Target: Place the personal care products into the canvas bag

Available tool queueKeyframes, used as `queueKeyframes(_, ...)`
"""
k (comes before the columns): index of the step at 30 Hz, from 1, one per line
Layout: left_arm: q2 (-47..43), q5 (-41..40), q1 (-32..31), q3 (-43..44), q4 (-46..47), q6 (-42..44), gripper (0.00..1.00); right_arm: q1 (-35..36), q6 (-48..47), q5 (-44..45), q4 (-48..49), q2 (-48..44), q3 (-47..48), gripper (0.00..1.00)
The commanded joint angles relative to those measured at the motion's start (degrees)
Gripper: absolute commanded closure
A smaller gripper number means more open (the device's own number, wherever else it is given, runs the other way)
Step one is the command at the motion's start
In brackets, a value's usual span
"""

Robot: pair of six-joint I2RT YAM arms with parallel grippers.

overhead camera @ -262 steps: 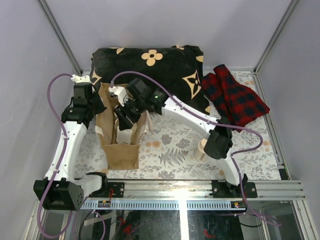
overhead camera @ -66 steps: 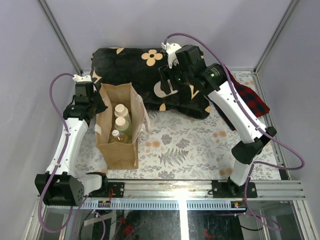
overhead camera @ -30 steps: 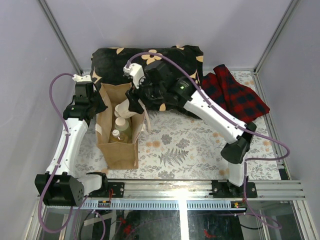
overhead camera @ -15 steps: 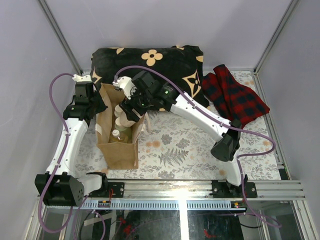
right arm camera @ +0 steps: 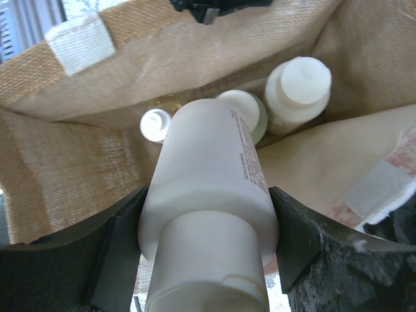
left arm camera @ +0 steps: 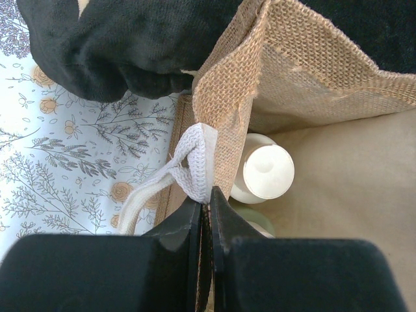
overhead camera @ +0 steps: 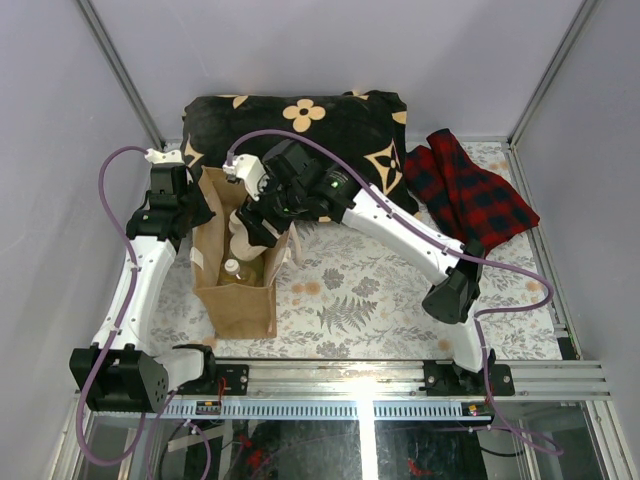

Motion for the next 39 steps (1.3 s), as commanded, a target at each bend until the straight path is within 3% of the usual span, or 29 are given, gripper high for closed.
queueKeyframes(1,0.88,0.45,0.05,-0.32,4.76,-0.56,1.0,0.79,0.44,-8.37,7.26,-6.34,1.57,0.78)
queueKeyframes(14,0.61,0.44,0.04,-0.53,4.32,-0.66,1.0,2.83,1.11,-11.58,7.65,-3.6,1.12,0.78)
queueKeyframes(29,1.02,0.6,0.04,-0.02,4.35,-0.3,1.0,3.48,-2.09,-3.29,1.61,-5.38,1.36,0.79)
queueKeyframes(34,1.08,0.62,0.05,0.16,4.41,-0.29,1.0,3.53,-1.11,-1.08,5.67,-10.95,-4.22,0.8)
queueKeyframes(39,0.94,0.63,0.05,0.11,4.32,-0.26,1.0,3.44,-2.28,2.66,1.71,-11.56,-4.09,0.8)
